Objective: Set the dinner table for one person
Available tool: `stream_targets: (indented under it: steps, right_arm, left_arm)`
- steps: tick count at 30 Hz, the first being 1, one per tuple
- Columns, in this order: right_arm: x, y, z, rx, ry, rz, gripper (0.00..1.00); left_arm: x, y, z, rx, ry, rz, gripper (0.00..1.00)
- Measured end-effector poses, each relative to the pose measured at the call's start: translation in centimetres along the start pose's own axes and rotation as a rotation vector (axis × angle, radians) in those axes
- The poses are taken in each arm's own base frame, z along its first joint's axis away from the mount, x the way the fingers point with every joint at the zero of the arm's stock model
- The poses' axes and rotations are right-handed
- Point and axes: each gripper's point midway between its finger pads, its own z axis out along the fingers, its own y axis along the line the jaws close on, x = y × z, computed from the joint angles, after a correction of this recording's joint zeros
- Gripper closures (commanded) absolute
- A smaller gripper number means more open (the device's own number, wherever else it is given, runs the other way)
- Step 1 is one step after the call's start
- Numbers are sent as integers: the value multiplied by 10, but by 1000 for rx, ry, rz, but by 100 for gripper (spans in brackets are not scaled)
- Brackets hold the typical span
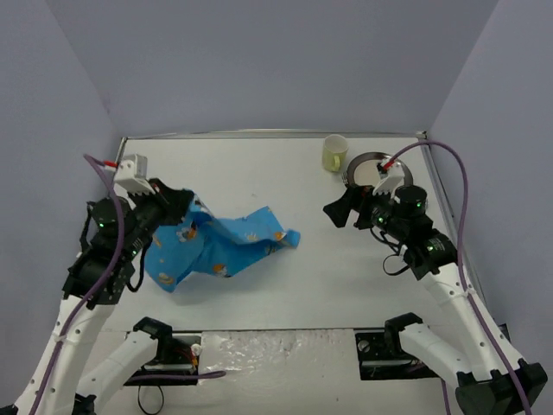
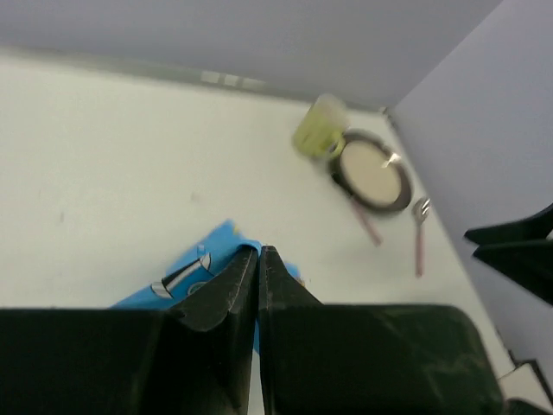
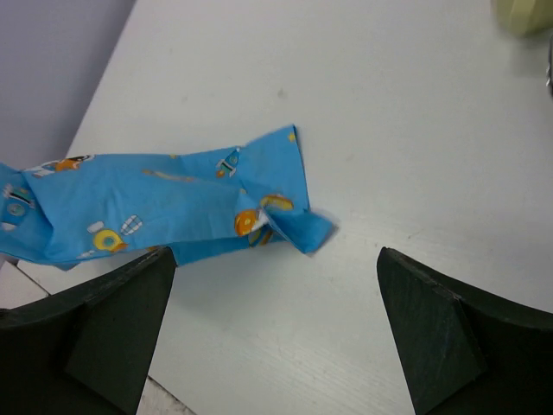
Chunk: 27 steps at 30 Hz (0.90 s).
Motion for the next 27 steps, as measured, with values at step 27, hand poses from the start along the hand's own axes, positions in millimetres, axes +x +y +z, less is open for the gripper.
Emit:
stream_targets:
  steps: [27]
  right_arm:
    - [239,-10,115,145,577,-124,37]
  left_arm:
    - [163,93,-69,-309,250,-214,100]
